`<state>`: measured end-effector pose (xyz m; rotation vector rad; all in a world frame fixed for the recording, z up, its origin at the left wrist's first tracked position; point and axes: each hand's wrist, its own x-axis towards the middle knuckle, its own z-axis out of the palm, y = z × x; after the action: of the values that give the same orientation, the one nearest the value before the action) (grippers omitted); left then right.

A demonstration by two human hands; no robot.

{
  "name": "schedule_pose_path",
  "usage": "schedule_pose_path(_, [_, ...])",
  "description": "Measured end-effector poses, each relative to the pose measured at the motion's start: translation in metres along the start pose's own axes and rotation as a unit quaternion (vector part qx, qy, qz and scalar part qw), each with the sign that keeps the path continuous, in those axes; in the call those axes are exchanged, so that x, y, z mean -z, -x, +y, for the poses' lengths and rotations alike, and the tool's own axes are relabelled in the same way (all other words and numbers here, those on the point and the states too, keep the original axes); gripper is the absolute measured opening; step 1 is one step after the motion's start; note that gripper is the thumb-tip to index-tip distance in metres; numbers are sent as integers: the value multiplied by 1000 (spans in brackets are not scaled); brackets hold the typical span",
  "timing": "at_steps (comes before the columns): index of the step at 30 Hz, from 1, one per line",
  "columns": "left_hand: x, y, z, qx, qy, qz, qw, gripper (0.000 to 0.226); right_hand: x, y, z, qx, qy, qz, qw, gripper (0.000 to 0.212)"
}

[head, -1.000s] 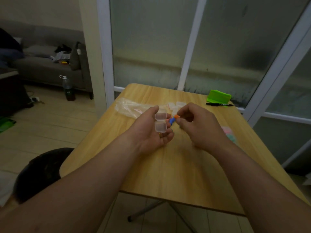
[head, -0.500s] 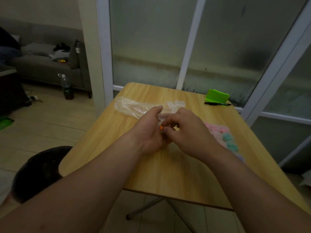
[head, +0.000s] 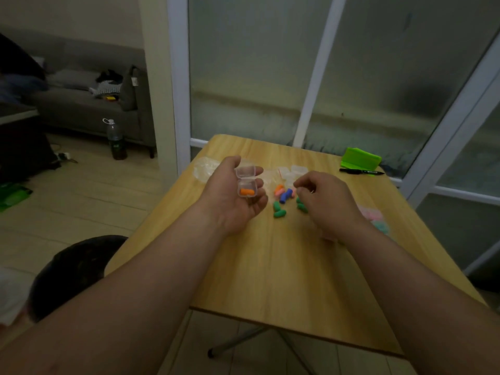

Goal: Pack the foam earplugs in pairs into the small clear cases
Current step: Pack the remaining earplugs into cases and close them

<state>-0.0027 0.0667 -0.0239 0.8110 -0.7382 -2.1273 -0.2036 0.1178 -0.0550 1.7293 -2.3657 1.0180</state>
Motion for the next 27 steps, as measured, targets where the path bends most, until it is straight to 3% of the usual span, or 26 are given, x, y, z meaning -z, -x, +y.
schedule_pose_path(7, [0, -4, 0, -6, -2, -8, 1000, 53, -25, -41, -17, -9, 80, -42, 996, 26])
schedule_pose_path(13, [1, -8, 2, 2, -1, -14, 1000, 51, -42, -45, -26, -37, 151, -50, 987, 15])
schedule_pose_path(21, [2, -10, 1, 2, -3, -10, 1000, 53, -40, -42, -22, -45, 98, -39, 993, 12])
schedule_pose_path(27, [-1, -9, -2, 1, -7, -12, 1000, 53, -32, -39, -14, -74, -28, -17, 997, 18])
